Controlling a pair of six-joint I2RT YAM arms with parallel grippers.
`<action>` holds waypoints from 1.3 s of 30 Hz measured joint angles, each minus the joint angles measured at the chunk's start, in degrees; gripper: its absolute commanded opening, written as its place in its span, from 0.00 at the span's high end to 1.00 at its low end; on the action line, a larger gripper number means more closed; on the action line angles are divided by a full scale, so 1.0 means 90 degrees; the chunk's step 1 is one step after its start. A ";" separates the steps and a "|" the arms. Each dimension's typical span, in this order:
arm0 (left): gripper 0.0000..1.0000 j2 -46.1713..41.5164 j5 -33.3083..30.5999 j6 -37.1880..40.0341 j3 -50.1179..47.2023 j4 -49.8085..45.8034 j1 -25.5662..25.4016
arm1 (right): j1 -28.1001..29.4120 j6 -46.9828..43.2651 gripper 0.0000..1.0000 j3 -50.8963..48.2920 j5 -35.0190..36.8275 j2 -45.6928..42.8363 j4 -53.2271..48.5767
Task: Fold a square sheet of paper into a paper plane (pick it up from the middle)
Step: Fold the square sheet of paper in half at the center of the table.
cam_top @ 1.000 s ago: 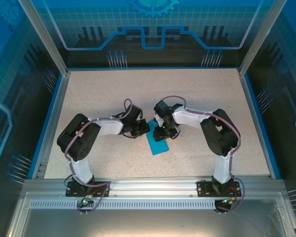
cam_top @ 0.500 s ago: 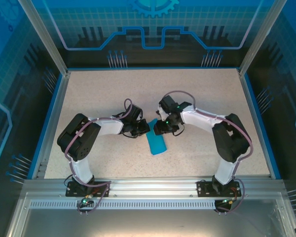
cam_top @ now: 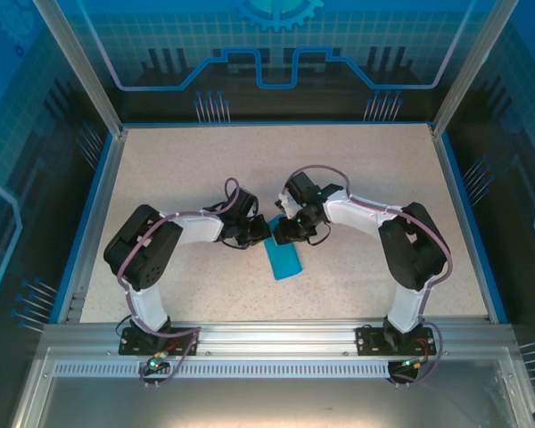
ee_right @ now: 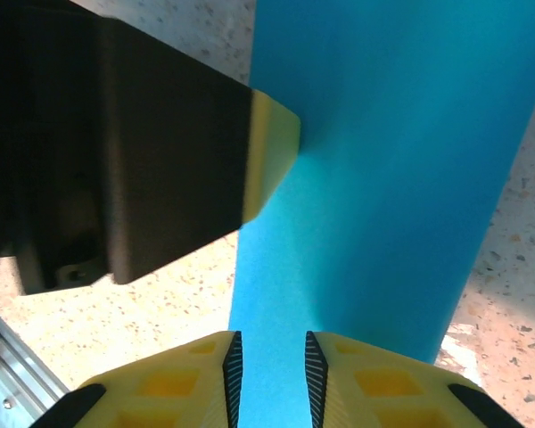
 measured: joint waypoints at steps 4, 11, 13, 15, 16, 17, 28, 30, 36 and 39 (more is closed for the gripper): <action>0.88 0.0019 0.0000 0.0002 0.0046 -0.0075 0.0000 | -0.0075 0.0000 0.73 -0.0185 -0.0002 0.0109 0.0063; 0.88 0.0036 0.0000 0.0005 0.0087 -0.0141 0.0000 | -0.0277 0.0000 0.73 -0.0469 -0.0024 0.0155 0.0148; 0.88 0.0041 0.0000 0.0005 0.0097 -0.0151 0.0000 | -0.0306 0.0000 0.73 -0.0527 -0.0046 0.0172 0.0194; 0.88 0.0041 -0.0002 0.0017 0.0109 -0.0165 0.0000 | -0.0342 0.0002 0.73 -0.0593 -0.0068 0.0182 0.0257; 0.88 0.0046 -0.0002 0.0024 0.0114 -0.0175 0.0000 | -0.0372 0.0002 0.73 -0.0641 -0.0073 0.0182 0.0291; 0.88 0.0046 -0.0002 0.0024 0.0117 -0.0177 0.0000 | -0.0401 0.0002 0.73 -0.0682 -0.0068 0.0182 0.0316; 0.88 0.0058 0.0000 0.0027 0.0126 -0.0192 0.0000 | -0.0551 0.0002 0.75 -0.0906 -0.0345 0.0087 0.0542; 0.88 0.0058 0.0000 0.0027 0.0129 -0.0192 0.0000 | -0.0520 0.0007 0.75 -0.0969 -0.0403 -0.0041 0.0537; 0.88 0.0058 0.0000 0.0027 0.0129 -0.0192 0.0000 | -0.0452 0.0007 0.75 -0.1226 -0.0673 -0.0274 0.0629; 0.88 0.0058 0.0000 0.0027 0.0131 -0.0192 0.0000 | -0.0452 0.0007 0.75 -0.1474 -0.0695 -0.0272 0.0634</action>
